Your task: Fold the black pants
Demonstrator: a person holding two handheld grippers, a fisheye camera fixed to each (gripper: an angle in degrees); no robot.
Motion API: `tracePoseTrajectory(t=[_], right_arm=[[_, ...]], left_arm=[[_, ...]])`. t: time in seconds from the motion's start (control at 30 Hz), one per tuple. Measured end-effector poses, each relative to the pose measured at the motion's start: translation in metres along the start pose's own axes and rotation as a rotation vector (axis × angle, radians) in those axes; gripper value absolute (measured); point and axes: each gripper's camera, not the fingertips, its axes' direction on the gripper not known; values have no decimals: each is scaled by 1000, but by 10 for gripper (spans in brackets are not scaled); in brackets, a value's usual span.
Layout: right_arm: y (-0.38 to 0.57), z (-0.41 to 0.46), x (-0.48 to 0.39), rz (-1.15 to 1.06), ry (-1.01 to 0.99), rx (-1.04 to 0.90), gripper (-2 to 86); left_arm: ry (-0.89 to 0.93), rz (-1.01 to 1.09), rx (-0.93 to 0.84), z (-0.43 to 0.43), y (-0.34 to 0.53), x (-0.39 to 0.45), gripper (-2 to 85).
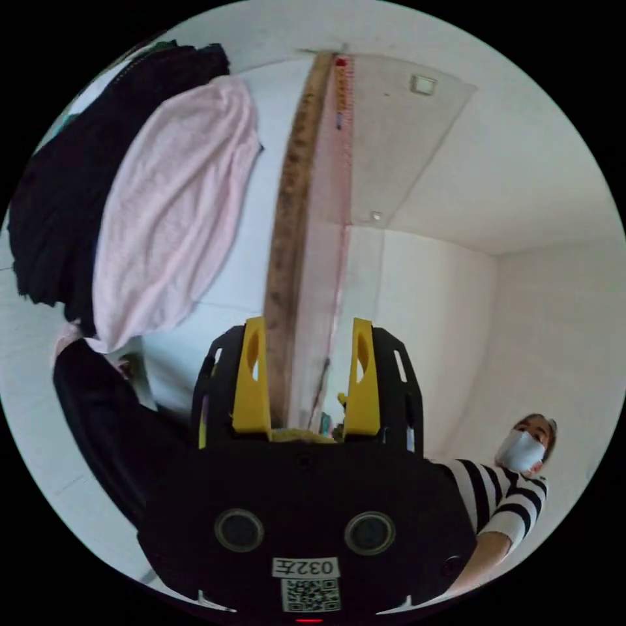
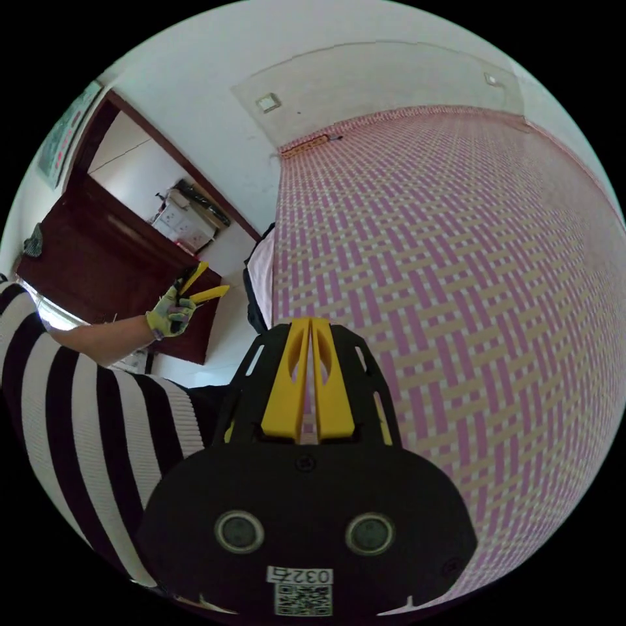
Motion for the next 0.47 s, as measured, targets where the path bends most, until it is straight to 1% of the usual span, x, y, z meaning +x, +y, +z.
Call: tracePoseTrajectory(t=[0.07,0.1,0.17,0.23,0.37,0.47], right_arm=[[-6,-2,-8,77,40,-11,-10],[-8,-2,-11,88,56,-18,-10],[-19,-3,-34,122,141,-49,-10],[-30,-1,-52,136,176,-68,-10],[-62,19,-84,168,169,-133,-10],[-86,31,-102,168,150,-142,-10]], left_arm=[[-168,-57,12,-6,-44,-22,139],[-211,-66,8,-7,-55,-27,138],[-383,-91,-7,-9,-98,-41,137],[-438,-93,-5,-10,-129,-51,137],[-509,-109,99,-27,-183,-67,125],[-506,-138,75,-37,-208,-88,113]])
